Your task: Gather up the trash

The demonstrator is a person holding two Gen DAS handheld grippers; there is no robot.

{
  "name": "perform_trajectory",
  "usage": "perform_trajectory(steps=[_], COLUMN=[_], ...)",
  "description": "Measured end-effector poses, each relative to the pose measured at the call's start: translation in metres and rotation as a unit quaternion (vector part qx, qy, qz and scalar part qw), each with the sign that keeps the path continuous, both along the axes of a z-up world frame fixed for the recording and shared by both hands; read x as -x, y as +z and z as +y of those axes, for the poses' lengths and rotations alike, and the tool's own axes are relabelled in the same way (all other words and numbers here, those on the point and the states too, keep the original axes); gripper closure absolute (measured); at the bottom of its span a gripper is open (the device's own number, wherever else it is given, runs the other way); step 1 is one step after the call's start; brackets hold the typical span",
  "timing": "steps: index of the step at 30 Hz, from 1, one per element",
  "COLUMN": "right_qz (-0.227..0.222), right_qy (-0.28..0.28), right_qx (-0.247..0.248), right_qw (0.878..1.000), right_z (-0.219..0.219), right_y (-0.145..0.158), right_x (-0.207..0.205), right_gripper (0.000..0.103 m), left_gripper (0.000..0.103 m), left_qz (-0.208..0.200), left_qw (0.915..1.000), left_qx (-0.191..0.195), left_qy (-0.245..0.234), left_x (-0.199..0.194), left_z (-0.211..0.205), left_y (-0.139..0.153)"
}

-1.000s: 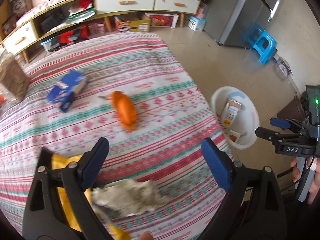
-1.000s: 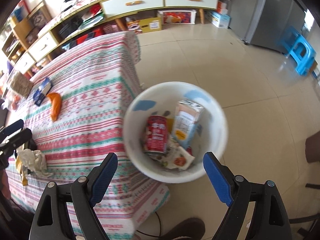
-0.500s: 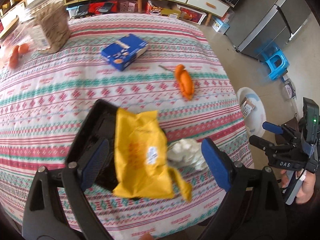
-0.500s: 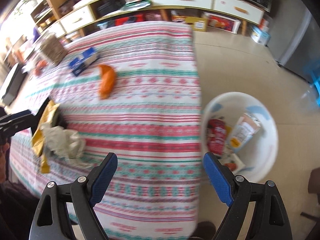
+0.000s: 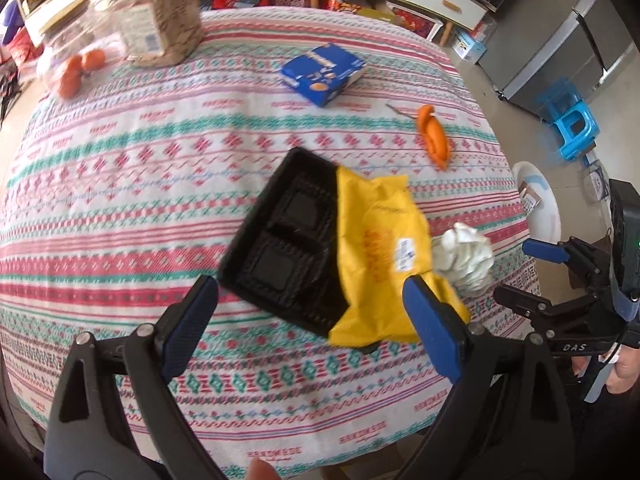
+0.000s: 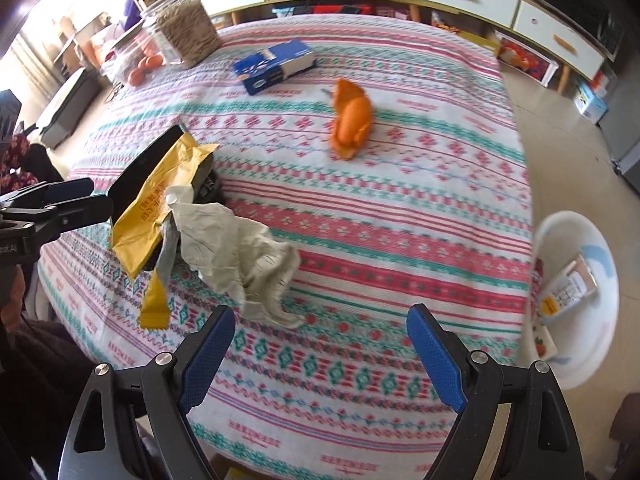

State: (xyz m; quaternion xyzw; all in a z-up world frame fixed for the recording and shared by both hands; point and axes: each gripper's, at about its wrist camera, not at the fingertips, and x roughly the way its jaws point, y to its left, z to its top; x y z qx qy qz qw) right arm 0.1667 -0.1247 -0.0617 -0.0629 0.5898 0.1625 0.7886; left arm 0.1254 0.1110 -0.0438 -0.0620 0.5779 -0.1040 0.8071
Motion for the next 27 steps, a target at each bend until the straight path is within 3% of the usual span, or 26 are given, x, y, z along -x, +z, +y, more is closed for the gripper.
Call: perform_trajectory(steps=[9, 10, 13, 17, 27], right_qz=[0.012, 0.013, 0.014, 0.004, -0.019], right_qy=[-0.003, -0.005, 0.0, 0.005, -0.027], right_qx=[-0.022, -0.025, -0.03, -0.027, -0.03], right_qw=[1.0, 1.0, 0.999, 1.0, 0.999], right_z=[0.023, 0.025, 0.03, 0.033, 0.004], right_y=[-0.014, -0.016, -0.019, -0.017, 0.001], right_x=[-0.017, -0.019, -0.022, -0.022, -0.018], right_gripper=[0.015, 0.018, 0.042, 0.054, 0.058], left_gripper=[0.009, 0.009, 0.009, 0.009, 0.009], left_qz=[0.0, -0.002, -0.005, -0.004, 0.004], left_qw=[1.0, 1.0, 0.9999, 0.9998, 0.9977], left_qx=[-0.007, -0.007, -0.009, 0.0, 0.026], left_qy=[-0.001, -0.003, -0.009, -0.021, -0.062], left_x=[0.007, 0.008, 0.007, 0.007, 0.003], left_z=[0.014, 0.014, 0.011, 0.005, -0.03], left_y=[-0.001, 0.0, 0.002, 0.005, 0.004])
